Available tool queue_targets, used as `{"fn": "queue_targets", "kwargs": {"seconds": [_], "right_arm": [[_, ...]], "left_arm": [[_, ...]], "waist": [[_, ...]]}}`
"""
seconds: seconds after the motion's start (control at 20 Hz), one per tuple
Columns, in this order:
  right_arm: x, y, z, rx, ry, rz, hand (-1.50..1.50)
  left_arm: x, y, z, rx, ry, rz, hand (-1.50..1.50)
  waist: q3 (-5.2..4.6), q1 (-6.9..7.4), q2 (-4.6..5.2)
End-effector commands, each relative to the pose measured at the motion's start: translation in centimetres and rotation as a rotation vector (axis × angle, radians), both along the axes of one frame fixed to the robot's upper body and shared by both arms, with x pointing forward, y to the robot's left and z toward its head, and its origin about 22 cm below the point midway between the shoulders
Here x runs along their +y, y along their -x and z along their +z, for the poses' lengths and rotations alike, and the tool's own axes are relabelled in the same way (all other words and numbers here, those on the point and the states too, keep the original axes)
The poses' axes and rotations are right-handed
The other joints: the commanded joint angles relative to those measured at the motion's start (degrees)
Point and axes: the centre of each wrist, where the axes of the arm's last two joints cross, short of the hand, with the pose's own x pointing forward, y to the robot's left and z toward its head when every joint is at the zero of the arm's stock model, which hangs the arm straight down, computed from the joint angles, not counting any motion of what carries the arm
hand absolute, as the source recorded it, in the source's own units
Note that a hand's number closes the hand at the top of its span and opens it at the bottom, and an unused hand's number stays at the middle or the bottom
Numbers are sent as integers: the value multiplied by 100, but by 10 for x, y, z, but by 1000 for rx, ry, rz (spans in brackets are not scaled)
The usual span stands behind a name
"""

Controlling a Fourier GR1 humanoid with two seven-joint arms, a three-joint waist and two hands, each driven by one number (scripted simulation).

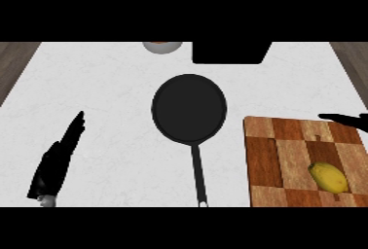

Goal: Pick the lemon from the cutting board and place it in the pan

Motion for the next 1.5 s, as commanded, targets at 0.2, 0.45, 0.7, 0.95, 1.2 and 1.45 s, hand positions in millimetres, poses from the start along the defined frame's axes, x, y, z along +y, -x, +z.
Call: {"fn": "queue_targets", "kwargs": {"seconds": [0.2,0.45,0.7,0.95,1.2,1.45], "right_arm": [[24,-1,-2,73,118,41,-150],[36,-2,-20,102,132,30,-150],[30,14,-21,120,214,37,-150],[39,8,-53,142,238,4,-150],[36,5,-67,184,262,32,-150],[42,15,-62,186,262,27,-150]], "left_arm": [[14,4,-1,15,-9,0,0],[21,-5,-3,0,-3,8,0],[7,-15,3,-3,-7,0,0],[6,19,9,3,-3,-17,0],[2,10,-15,-7,-14,-3,0],[-1,-3,19,-17,5,2,0]], "waist": [[1,-14,-2],[2,-22,0],[3,-61,-3],[4,3,-4],[4,-2,6],[3,-27,-3]]}}
